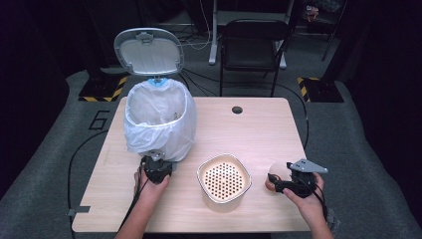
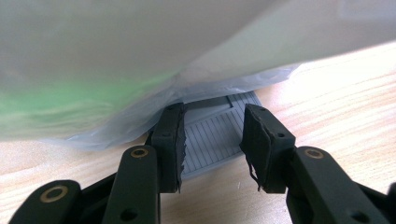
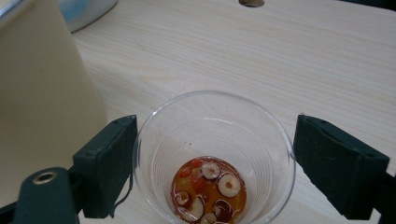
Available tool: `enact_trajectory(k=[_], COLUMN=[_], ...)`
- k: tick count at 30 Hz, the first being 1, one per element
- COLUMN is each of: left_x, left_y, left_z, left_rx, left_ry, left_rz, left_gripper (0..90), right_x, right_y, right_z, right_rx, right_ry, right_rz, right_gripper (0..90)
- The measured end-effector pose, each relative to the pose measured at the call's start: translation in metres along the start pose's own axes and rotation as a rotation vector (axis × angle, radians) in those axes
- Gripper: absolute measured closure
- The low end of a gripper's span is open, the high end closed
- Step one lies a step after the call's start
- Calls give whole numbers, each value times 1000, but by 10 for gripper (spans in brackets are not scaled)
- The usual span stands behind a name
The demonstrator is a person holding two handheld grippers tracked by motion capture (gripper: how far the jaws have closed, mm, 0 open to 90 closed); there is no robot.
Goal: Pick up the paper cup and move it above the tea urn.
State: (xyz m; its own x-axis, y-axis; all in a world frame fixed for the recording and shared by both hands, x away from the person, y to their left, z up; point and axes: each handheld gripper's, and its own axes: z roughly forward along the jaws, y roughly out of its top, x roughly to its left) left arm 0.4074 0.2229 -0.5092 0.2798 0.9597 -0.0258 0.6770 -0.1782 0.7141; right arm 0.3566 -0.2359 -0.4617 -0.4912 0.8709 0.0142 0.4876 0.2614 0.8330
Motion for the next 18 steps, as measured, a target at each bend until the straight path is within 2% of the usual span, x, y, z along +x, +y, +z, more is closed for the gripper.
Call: enact_trajectory(k=[5, 7, 9, 14, 18], left_x=[0, 0, 0, 0, 0], left_y=[0, 0, 0, 0, 0], left_z=[0, 0, 0, 0, 0], left_rx=[2, 0, 0, 1, 2], left_ry=[-1, -1, -1, -1, -1], left_rz=[1, 0, 0, 0, 1], left_gripper=[590, 590, 590, 589, 589], right_x=[0, 0, 0, -1, -2], right_y=[-7, -9, -11, -15, -16], right_z=[10, 11, 13, 19, 19], right_rx=[38, 37, 47, 69, 59], right_ry=[11, 8, 17, 19, 23], right_rz=[-3, -5, 5, -7, 3], right_gripper=[156, 161, 185, 238, 262])
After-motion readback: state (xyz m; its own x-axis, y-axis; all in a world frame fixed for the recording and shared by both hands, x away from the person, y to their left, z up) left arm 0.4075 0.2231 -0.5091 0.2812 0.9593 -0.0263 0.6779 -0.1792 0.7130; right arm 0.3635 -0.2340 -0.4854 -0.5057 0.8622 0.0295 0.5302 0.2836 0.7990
